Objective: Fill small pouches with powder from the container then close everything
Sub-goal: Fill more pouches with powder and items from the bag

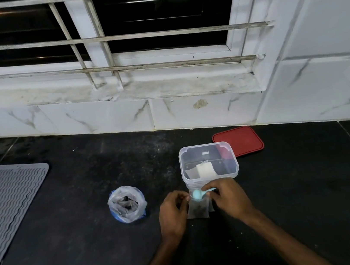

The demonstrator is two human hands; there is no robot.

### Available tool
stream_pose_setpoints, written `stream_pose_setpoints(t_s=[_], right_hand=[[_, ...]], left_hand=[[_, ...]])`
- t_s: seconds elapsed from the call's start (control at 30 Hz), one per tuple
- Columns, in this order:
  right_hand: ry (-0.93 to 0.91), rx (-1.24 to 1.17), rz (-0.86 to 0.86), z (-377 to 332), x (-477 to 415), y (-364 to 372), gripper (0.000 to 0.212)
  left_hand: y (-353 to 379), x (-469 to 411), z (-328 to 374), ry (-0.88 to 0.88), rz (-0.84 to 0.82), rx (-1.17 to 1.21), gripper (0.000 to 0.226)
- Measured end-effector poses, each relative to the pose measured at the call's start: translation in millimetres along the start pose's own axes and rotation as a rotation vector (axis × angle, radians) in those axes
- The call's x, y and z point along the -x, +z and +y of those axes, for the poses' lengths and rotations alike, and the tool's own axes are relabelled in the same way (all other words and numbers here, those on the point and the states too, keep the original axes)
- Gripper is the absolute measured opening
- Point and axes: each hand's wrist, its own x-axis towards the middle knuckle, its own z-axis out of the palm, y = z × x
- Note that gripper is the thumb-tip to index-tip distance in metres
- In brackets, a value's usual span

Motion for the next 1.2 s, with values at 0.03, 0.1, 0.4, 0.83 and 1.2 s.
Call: stream_pose_setpoints(t_s=[0.03,0.1,0.4,0.83,1.2], right_hand=[[0.013,-0.026,0.011,1,1,0,0.019],[0.045,-0.091,0.033,5,1,2,0.015],[0.503,-0.888,0.103,40,17,-25,0.012],[0.642,-0.028,0.326,129,14,-20,0.028],[-0.239,0.041,0.187,21,3,-27,0.027]], left_hand=[[0,0,1,0.001,0.004,-0.004,0.012],[-1,1,1,0.009,0.022,-0.005,0.014],[-3,2,9,0.068,0.038,-0.090,0.015],[12,-5,35,0.149,-0.044,-0.155,0.011],[22,-5,55,0.225,-0.028,-0.200,0.014]])
